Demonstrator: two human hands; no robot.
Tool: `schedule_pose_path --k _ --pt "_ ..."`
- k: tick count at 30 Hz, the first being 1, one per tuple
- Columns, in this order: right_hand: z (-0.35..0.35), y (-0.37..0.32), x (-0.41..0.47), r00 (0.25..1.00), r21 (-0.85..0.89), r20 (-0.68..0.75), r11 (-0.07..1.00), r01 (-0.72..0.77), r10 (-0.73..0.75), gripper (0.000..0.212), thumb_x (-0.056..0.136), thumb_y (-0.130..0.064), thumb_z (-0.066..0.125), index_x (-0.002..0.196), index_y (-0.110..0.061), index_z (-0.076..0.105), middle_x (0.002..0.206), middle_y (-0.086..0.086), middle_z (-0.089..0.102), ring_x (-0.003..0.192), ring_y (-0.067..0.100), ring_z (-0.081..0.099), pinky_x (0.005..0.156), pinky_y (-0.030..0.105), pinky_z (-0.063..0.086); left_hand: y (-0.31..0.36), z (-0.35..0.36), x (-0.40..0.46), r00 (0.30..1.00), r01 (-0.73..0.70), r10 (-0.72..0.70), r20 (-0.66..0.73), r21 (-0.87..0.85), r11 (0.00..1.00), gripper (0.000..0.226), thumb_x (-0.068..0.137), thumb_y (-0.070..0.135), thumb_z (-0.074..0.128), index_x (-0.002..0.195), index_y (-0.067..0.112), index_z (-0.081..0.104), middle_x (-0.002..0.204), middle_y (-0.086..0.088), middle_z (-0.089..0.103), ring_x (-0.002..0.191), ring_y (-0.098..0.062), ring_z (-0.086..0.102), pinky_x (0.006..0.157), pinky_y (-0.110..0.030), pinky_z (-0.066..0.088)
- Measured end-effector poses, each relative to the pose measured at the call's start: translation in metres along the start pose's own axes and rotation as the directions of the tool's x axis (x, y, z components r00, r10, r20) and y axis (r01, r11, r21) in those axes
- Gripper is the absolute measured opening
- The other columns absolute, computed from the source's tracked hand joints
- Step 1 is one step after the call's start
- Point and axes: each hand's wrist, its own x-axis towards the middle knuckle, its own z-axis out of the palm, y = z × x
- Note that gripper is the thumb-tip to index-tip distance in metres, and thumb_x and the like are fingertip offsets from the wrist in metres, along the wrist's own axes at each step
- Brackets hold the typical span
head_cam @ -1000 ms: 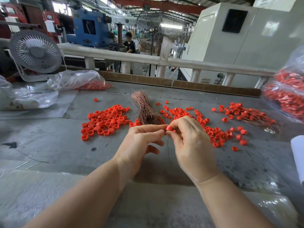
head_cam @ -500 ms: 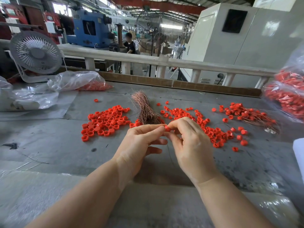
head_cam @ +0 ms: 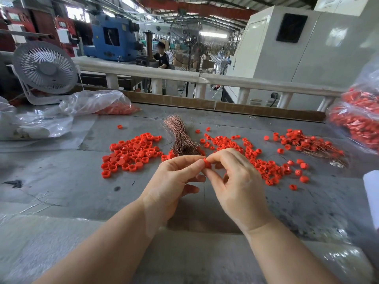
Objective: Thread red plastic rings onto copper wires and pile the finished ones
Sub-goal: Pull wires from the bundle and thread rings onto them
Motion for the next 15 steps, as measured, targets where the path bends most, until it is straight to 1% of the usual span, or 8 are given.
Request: schedule_pose_path --k 2,4,9,12,15 --pt "0.0006 0.0009 0.0001 1.0 0.019 0.008 1.0 -0.005 0.005 0.007 0.081 -0.014 0.067 0.085 -0.01 0.063 0.081 -0.002 0.059 0.076 0.017 0.057 0.066 0.026 0.047 -0.0001 0.0003 0.0004 1.0 0.004 -0.004 0.007 0.011 1.0 0.011 0.082 0.016 0.061 0.082 0.015 0.072 0.07 0.003 0.068 0.059 -0.003 0.059 0.045 -0.015 0.044" --pt "0.0007 0.0017 -0.0002 1.0 0.024 0.014 1.0 -0.005 0.005 0.008 0.08 -0.012 0.068 0.085 -0.01 0.063 0.081 -0.002 0.059 0.076 0.017 0.057 0.066 0.025 0.045 -0.0003 0.001 0.0005 1.0 0.005 -0.005 0.013 0.021 1.0 0.013 0.087 0.013 0.057 0.084 0.015 0.07 0.071 0.004 0.067 0.058 -0.002 0.058 0.045 -0.015 0.043" --pt "0.0008 0.0024 -0.0007 1.0 0.032 0.002 0.999 -0.003 0.002 0.01 0.078 -0.009 0.068 0.086 -0.009 0.064 0.083 -0.001 0.061 0.078 0.017 0.058 0.068 0.027 0.046 0.0001 0.0024 0.0003 0.998 -0.007 0.006 0.058 0.028 1.0 0.013 0.09 0.009 0.054 0.089 0.011 0.066 0.069 0.004 0.065 0.057 -0.001 0.056 0.045 -0.015 0.043" --pt "0.0005 0.0023 -0.0006 1.0 0.023 0.009 1.0 -0.002 0.002 0.01 0.077 -0.01 0.068 0.086 -0.01 0.063 0.083 -0.001 0.06 0.077 0.016 0.058 0.067 0.022 0.045 -0.0001 0.0028 0.0 0.998 -0.023 0.022 0.059 0.032 0.999 0.012 0.09 0.007 0.053 0.09 0.008 0.066 0.068 0.003 0.064 0.056 -0.002 0.054 0.045 -0.016 0.044" --pt "0.0006 0.0025 -0.0001 1.0 0.044 0.002 0.999 -0.025 0.025 0.01 0.076 -0.008 0.067 0.085 -0.01 0.063 0.083 -0.002 0.06 0.077 0.016 0.058 0.064 0.021 0.044 0.0002 0.0028 -0.0009 0.998 -0.023 0.023 0.066 0.002 1.0 0.013 0.088 0.008 0.055 0.089 0.01 0.068 0.072 0.002 0.066 0.06 -0.003 0.058 0.048 -0.017 0.047"
